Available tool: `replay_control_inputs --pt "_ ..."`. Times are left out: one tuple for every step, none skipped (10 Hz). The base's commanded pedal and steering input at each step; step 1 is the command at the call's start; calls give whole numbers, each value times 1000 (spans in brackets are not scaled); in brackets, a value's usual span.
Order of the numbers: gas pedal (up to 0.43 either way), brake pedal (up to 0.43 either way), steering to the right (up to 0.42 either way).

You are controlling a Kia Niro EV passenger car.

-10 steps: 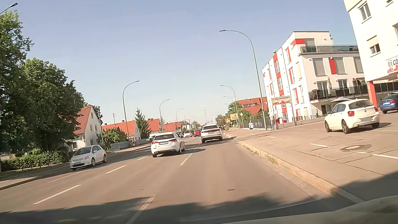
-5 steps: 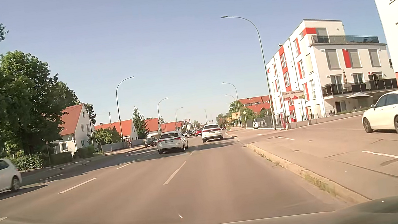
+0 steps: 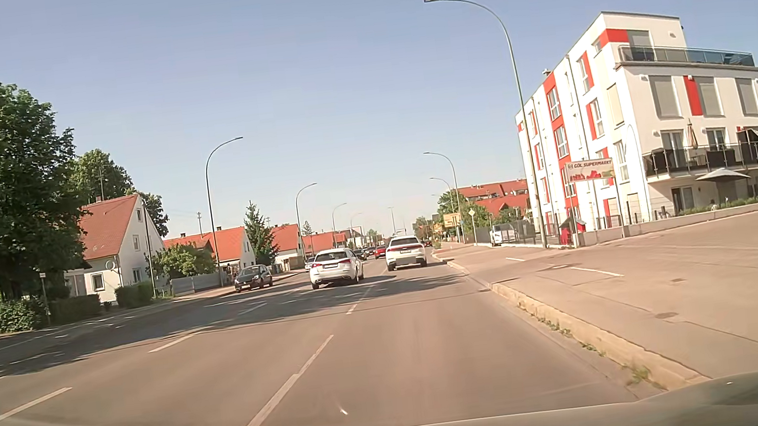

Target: Follow the waypoints while adhering to traffic rules and regulations

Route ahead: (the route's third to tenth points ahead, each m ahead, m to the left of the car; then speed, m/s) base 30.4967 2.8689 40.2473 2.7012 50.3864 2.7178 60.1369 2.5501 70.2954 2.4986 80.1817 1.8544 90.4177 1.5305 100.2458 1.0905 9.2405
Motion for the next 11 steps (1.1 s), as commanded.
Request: replay_control_inputs --pt "130 0 -3" --pt "130 0 -2" --pt "130 0 -2" --pt "130 0 -2" --pt "130 0 -2" --pt "130 0 -2" --pt "130 0 -2" --pt "130 0 -2" --pt "130 0 -2" --pt "130 0 -1" --pt "130 0 0"
